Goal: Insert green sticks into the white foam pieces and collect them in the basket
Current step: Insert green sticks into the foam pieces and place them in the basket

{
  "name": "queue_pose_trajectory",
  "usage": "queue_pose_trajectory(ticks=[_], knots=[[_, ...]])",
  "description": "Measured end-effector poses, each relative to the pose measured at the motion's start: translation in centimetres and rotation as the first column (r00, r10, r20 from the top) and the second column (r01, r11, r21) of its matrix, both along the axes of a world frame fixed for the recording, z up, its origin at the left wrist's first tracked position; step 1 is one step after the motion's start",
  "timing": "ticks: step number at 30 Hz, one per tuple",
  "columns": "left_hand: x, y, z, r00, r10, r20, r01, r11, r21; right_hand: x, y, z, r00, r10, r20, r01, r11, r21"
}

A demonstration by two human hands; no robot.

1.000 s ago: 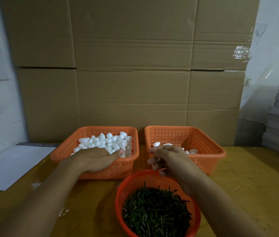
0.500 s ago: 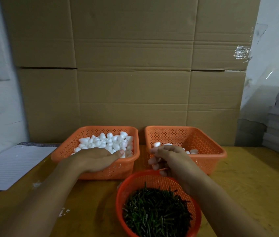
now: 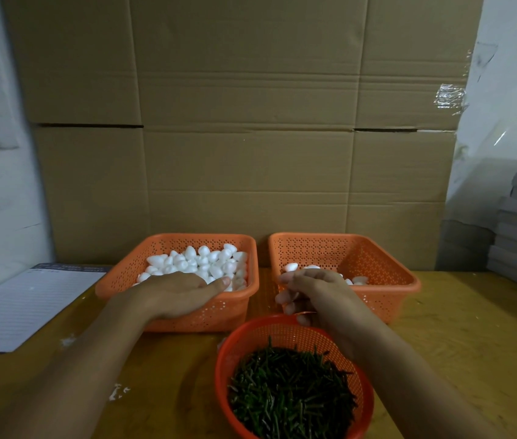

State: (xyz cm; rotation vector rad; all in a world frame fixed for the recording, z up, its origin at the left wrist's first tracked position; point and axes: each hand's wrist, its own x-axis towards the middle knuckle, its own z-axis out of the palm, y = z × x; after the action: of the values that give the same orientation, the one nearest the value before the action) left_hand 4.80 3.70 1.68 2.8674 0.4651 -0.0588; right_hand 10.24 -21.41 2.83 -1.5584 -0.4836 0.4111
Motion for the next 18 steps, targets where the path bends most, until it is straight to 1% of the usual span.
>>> queue_pose_trajectory(ticks=[4,7,10,14,18], knots=[[-0.31,-0.39,0.33,1.000,-0.027,0.011,0.027,1.000,0.000,0.01,-0.04,0.02,1.000,0.001,0.002,-0.001,1.000,-0.002],[-0.36,-0.52,0.26,0.999,-0.045,0.018,0.044,0.999,0.031,-0.03,-0.04,0.05,1.000,0.006,0.000,-0.006,1.000,-0.004],[-0.33,-0.42,0.16,0.999,-0.034,0.025,0.034,0.999,0.028,-0.12,-0.01,0.07,1.000,0.013,-0.002,-0.013,1.000,-0.004],[-0.24,-0.17,-0.05,0.999,0.017,0.028,-0.018,1.000,0.018,-0.08,-0.03,0.09,1.000,0.012,0.001,-0.012,1.000,-0.012],[-0.23,-0.08,0.06,0.999,0.000,0.044,0.000,1.000,0.007,-0.07,0.00,0.10,1.000,0.011,-0.005,-0.011,1.000,-0.008]])
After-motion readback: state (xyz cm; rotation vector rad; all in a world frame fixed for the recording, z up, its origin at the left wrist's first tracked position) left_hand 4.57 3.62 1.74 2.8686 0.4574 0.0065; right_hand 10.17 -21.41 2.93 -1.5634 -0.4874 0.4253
